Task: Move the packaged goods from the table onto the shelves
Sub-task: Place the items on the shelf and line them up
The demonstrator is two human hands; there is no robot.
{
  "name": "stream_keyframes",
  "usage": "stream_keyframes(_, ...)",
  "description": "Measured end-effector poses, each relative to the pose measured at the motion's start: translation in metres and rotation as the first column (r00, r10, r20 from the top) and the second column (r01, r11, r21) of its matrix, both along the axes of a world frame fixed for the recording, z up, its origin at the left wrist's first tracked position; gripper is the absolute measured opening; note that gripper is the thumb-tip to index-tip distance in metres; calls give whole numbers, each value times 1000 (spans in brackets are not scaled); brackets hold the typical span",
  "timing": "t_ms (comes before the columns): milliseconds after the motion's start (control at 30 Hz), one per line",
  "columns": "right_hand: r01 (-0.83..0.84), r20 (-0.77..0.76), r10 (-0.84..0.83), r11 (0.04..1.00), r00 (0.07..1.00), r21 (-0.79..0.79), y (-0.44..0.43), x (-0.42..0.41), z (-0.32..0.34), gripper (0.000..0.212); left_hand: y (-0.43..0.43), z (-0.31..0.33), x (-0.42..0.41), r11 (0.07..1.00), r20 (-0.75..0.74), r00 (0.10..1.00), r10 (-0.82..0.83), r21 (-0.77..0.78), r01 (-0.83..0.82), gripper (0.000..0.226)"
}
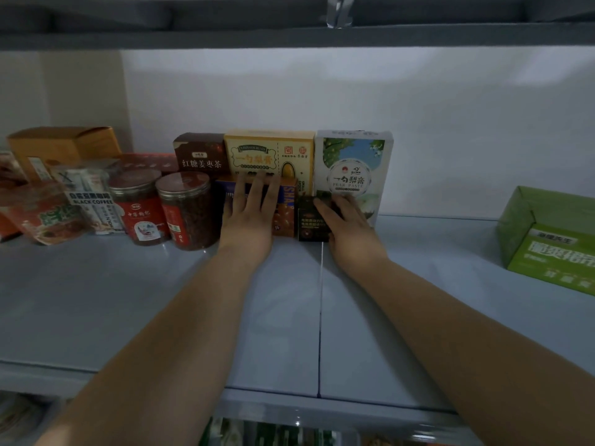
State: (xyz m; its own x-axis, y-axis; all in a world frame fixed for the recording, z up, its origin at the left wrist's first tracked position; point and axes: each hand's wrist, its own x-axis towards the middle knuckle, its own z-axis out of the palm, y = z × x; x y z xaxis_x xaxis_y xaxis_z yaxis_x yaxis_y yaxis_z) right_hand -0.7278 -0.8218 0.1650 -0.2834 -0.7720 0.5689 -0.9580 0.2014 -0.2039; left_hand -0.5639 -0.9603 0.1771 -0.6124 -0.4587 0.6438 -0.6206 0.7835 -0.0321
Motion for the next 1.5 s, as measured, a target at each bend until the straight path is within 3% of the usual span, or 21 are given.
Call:
stream_keyframes(167, 19, -14, -19, 1000, 1000, 1, 2, 4, -2, 76, 0, -3, -1, 1000, -7, 1000, 14, 24, -14, 89)
stream_keyframes(367, -10, -77, 6, 999, 997, -43, 5, 8, -3, 62, -1, -8, -1, 998, -6, 999, -36, 53, 37, 73)
stream_keyframes(633, -37, -65, 35, 999, 997, -30, 9, 7, -4, 64, 1, -8, 2, 997, 27, 998, -53, 50, 52, 79)
stream_keyframes(733, 7, 86, 5, 990, 996, -140, 19, 8, 6, 64, 1, -7, 3, 996, 25, 997, -68, 54, 67, 80)
stream_keyframes(867, 261, 392, -106, 892, 914, -368, 35, -8, 19, 61, 3, -7, 4, 996, 23, 995, -93, 19, 92, 81)
stream_keyframes(967, 357, 552, -200, 914, 810, -192, 39, -29, 16, 66, 7, -6, 3, 991, 20, 991, -131, -1, 131, 83)
stream_keyframes(1033, 348, 578, -248, 935, 778, -67, 40, -35, 14, 64, 9, -5, 4, 989, 31, 989, -147, -3, 147, 84)
stream_keyframes(1167, 236, 440, -205, 972, 874, -16, 41, -22, 18, 66, 19, 2, 5, 990, 37, 989, -143, -11, 144, 84)
stream_keyframes(1267, 170, 157, -195, 973, 968, 158, 49, -20, 25, 81, 34, 10, 2, 984, 46, 984, -172, -45, 174, 79)
stream_keyframes(1367, 173, -47, -168, 968, 985, 184, 74, -27, 38, 81, 50, 17, -7, 966, 73, 970, -233, -95, 239, 81)
stream_keyframes(1500, 249, -176, -220, 954, 960, 166, 133, -53, 43, 77, 83, 25, -31, 926, 115, 936, -334, -144, 348, 81)
